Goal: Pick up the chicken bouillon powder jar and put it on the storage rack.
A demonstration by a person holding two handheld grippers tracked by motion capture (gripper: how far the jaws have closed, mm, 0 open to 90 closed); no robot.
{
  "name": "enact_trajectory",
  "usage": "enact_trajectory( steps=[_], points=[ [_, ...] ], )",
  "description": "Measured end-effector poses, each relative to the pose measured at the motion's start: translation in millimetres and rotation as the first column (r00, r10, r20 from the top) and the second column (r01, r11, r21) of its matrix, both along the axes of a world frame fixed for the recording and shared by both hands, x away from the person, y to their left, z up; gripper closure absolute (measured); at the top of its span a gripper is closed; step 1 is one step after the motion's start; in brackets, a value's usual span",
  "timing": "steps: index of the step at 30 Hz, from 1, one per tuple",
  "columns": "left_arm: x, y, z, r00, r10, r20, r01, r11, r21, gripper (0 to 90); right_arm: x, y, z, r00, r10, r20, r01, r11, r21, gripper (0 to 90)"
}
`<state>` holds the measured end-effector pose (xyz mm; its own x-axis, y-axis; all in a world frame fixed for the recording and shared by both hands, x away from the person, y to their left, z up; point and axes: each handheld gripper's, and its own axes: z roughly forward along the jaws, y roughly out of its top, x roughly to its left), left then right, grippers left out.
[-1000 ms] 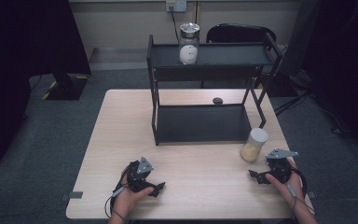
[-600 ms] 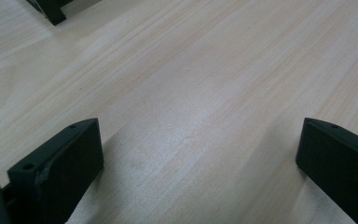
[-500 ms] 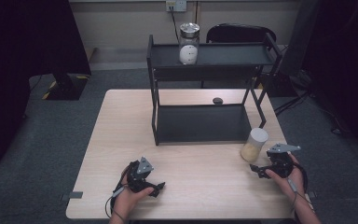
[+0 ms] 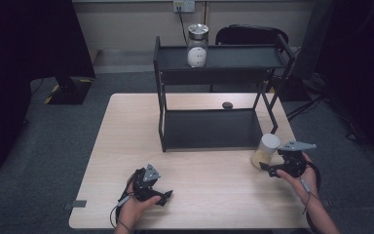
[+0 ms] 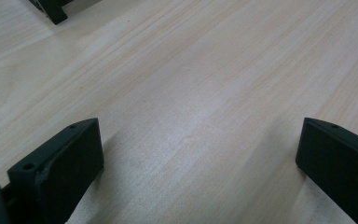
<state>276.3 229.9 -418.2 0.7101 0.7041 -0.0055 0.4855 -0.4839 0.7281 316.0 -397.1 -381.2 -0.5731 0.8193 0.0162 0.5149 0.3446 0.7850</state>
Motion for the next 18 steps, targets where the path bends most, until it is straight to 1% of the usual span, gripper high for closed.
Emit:
enact_trajectory(
  steps=[2,4,6,8,11,15,17,18],
  points=[
    [0.0,0.0,0.0,1.0000,0.000,0.000,0.000,1.0000,0.000,0.0,1.5,-0.7,-0.6,1.0000,-0.001,0.005,0.001,0.9999,0.017,3.6],
    [0.0,0.0,0.0,1.0000,0.000,0.000,0.000,1.0000,0.000,0.0,4.2,-0.7,-0.9,0.9999,0.004,0.013,-0.004,0.9997,0.026,8.2],
    [0.0,0.0,0.1,1.0000,0.000,0.000,0.000,1.0000,0.000,0.0,6.4,-1.3,-2.7,0.9996,0.004,0.027,-0.005,0.9989,0.048,11.4],
    [0.0,0.0,-0.1,1.0000,0.000,0.000,0.000,1.0000,-0.001,0.0,8.3,-2.4,-3.7,0.9992,0.011,0.038,-0.014,0.9969,0.077,16.5],
    [0.1,0.0,0.1,1.0000,0.000,0.000,0.000,1.0000,0.000,0.0,9.7,-1.8,-4.3,0.9983,0.014,0.057,-0.020,0.9945,0.103,21.3],
    [0.1,0.1,0.1,1.0000,0.000,0.000,0.000,1.0000,0.000,0.0,11.5,-1.8,-3.5,0.9961,0.026,0.084,-0.036,0.9927,0.116,26.8],
    [0.1,0.1,0.0,1.0000,0.000,0.000,0.000,1.0000,0.000,0.0,13.6,-2.4,-3.0,0.9970,0.021,0.074,-0.031,0.9905,0.134,27.6],
    [0.1,0.1,0.0,1.0000,0.000,0.000,0.000,1.0000,0.000,0.0,14.0,-2.4,-2.8,0.9967,0.023,0.077,-0.033,0.9907,0.132,28.5]
  ],
)
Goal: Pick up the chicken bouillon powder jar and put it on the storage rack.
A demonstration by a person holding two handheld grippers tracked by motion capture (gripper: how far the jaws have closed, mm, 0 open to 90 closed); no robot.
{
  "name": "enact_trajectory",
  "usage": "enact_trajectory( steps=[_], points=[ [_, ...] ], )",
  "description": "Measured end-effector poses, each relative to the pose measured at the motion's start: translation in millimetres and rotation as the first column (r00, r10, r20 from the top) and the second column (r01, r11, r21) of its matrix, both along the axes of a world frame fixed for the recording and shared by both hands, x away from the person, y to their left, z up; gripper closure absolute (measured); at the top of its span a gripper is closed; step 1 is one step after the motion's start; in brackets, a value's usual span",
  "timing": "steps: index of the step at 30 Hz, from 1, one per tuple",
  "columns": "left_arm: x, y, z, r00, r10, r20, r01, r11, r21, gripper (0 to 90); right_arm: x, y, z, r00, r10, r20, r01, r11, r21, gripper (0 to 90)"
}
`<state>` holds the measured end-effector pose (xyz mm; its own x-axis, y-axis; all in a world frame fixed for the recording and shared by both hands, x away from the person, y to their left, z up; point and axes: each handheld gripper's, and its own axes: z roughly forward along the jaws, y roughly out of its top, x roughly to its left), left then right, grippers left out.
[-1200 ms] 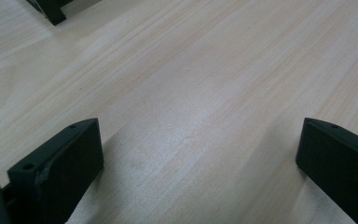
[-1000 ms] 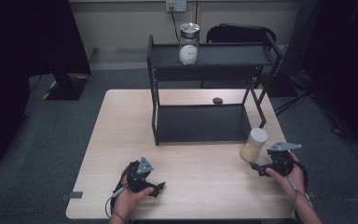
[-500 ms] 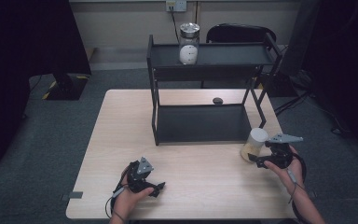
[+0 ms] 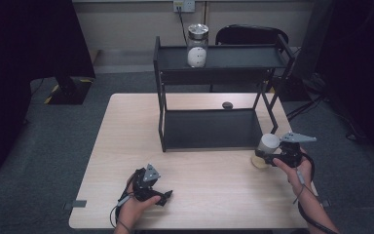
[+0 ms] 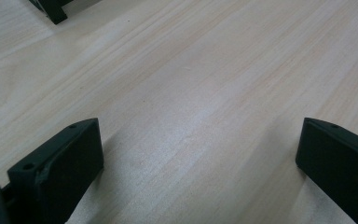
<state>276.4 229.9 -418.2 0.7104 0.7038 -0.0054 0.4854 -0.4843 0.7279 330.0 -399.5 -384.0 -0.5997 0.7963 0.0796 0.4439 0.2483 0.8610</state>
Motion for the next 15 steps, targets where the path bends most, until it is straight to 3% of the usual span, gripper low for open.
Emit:
enact_trajectory(
  steps=[5,15],
  points=[
    [0.0,0.0,0.0,1.0000,0.000,0.000,0.000,1.0000,0.000,0.0,2.2,-2.6,-1.3,0.9999,0.011,0.008,-0.011,0.9999,0.001,31.8],
    [-0.1,0.0,-0.1,1.0000,0.001,0.000,-0.001,1.0000,-0.001,0.0,4.0,6.6,9.6,0.9989,0.037,0.028,-0.035,0.9949,-0.094,34.6]
  ],
)
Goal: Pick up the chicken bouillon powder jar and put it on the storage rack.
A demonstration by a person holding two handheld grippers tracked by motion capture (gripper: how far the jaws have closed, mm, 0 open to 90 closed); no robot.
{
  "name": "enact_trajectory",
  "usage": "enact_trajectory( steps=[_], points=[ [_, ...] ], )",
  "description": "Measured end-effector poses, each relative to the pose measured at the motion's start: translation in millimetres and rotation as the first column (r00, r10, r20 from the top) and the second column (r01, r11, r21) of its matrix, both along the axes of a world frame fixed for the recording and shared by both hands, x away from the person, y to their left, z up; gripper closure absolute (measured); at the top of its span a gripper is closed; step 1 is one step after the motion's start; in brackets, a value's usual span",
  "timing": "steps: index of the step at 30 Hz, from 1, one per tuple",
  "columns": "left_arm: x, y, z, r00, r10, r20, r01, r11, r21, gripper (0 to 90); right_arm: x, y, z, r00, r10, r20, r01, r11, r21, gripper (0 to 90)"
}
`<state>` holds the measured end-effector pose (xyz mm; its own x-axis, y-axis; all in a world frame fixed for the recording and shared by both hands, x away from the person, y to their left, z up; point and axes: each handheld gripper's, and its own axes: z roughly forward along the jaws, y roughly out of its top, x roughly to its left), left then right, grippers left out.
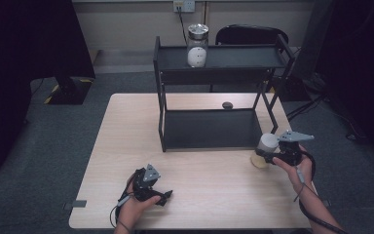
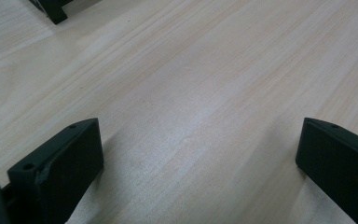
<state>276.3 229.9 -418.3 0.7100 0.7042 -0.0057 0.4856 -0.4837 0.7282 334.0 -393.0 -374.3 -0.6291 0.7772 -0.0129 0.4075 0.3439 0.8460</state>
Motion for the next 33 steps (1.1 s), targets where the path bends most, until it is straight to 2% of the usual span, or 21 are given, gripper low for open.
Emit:
enact_trajectory(
  steps=[2,5,9,19,28,33],
  points=[
    [0.0,0.0,0.0,1.0000,0.000,0.000,0.000,1.0000,0.000,0.0,1.5,0.9,1.9,1.0000,0.008,0.000,-0.008,0.9999,-0.007,34.7],
    [0.0,0.0,0.0,1.0000,0.000,0.000,0.000,1.0000,0.000,0.0,6.6,-0.9,3.7,0.9994,0.029,-0.020,-0.029,0.9995,0.014,34.9],
    [0.0,0.0,-0.1,1.0000,0.000,0.000,0.000,1.0000,-0.001,0.0,10.1,3.6,9.0,0.9985,0.047,-0.029,-0.046,0.9989,0.007,35.0],
    [0.0,0.0,0.0,1.0000,0.000,0.000,0.000,1.0000,0.000,0.0,20.8,10.9,24.9,0.9953,0.087,-0.042,-0.085,0.9953,0.045,35.1],
    [0.0,0.0,0.0,1.0000,0.000,0.000,0.000,1.0000,0.000,0.0,30.3,25.4,42.3,0.9919,0.120,-0.041,-0.119,0.9925,0.025,35.2],
    [0.0,0.0,0.0,1.0000,0.000,0.000,0.000,1.0000,0.000,0.0,35.8,31.2,54.2,0.9898,0.137,-0.039,-0.136,0.9903,0.030,35.3]
  ],
)
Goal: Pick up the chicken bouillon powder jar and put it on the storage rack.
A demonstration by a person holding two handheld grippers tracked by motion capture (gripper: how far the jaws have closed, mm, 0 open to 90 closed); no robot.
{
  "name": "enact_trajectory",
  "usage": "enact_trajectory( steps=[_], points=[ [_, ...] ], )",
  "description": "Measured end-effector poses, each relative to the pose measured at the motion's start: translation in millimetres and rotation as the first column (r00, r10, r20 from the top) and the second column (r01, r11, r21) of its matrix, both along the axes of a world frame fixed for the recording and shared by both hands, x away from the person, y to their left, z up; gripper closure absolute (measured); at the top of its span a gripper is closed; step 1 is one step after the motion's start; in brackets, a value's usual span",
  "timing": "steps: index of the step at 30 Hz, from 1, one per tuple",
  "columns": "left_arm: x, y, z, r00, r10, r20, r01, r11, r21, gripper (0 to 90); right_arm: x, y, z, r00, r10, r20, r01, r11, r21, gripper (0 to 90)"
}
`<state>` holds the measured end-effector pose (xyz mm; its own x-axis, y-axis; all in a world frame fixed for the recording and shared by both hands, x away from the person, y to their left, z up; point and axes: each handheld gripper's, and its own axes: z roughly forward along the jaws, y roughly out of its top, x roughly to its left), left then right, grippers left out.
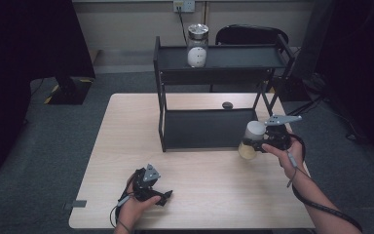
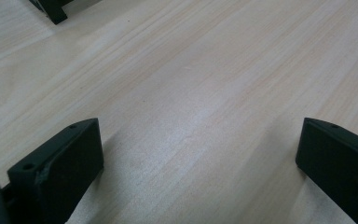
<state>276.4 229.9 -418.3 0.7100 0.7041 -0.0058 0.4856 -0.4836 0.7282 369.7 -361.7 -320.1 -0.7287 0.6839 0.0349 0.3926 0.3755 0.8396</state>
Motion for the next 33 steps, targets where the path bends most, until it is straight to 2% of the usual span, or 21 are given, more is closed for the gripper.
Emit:
enact_trajectory(
  steps=[12,16,22,33],
  points=[
    [0.1,0.0,0.1,1.0000,0.000,0.000,0.000,1.0000,0.000,0.0,11.5,11.0,35.1,0.9996,0.027,0.013,-0.026,0.9996,-0.004,35.3],
    [0.0,0.0,0.0,1.0000,0.000,0.000,0.000,1.0000,0.000,0.0,13.2,15.9,48.2,0.9989,0.034,0.033,-0.033,0.9992,-0.021,35.3],
    [0.0,0.0,0.0,1.0000,0.000,0.000,0.000,1.0000,0.000,0.0,15.4,19.1,65.4,0.9977,0.048,0.048,-0.047,0.9987,-0.019,35.3],
    [0.1,0.0,0.1,1.0000,0.000,0.000,0.000,1.0000,0.000,0.0,22.1,27.9,92.7,0.9962,0.071,0.051,-0.070,0.9970,-0.034,35.4]
  ],
)
